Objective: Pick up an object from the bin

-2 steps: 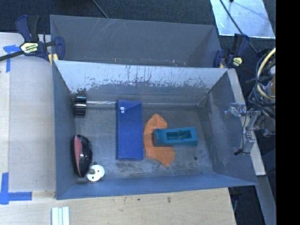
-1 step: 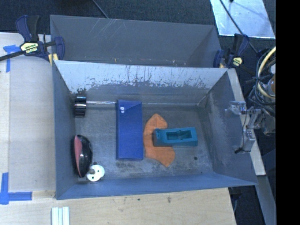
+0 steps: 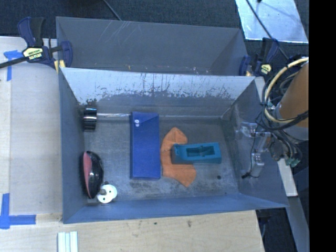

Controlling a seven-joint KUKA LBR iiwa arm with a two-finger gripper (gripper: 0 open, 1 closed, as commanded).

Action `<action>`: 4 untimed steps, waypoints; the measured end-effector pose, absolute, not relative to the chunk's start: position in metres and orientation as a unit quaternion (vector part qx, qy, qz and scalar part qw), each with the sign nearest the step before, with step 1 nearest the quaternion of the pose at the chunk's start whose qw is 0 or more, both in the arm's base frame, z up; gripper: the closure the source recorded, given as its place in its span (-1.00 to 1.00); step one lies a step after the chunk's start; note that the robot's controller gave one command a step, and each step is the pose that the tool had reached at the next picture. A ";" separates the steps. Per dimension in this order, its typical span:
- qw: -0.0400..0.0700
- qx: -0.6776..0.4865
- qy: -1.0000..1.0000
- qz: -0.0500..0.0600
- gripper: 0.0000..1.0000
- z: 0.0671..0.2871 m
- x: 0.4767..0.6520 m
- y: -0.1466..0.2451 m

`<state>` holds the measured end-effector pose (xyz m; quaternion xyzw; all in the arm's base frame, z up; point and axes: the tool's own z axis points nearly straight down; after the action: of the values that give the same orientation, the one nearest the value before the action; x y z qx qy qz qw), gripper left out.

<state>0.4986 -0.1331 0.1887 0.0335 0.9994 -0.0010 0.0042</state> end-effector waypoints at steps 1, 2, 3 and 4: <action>-0.001 0.110 0.994 0.000 -1.00 0.168 0.499 -0.092; 0.003 0.055 0.998 0.000 -1.00 0.138 0.528 -0.073; 0.001 0.106 0.994 0.000 -1.00 0.112 0.523 -0.062; 0.001 0.103 0.995 -0.002 1.00 0.072 0.540 -0.022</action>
Offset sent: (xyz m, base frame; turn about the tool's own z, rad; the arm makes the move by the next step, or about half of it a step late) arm 0.0373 0.0676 -0.0634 0.0225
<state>0.5396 -0.0224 0.0716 0.1027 0.9947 -0.0020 0.0008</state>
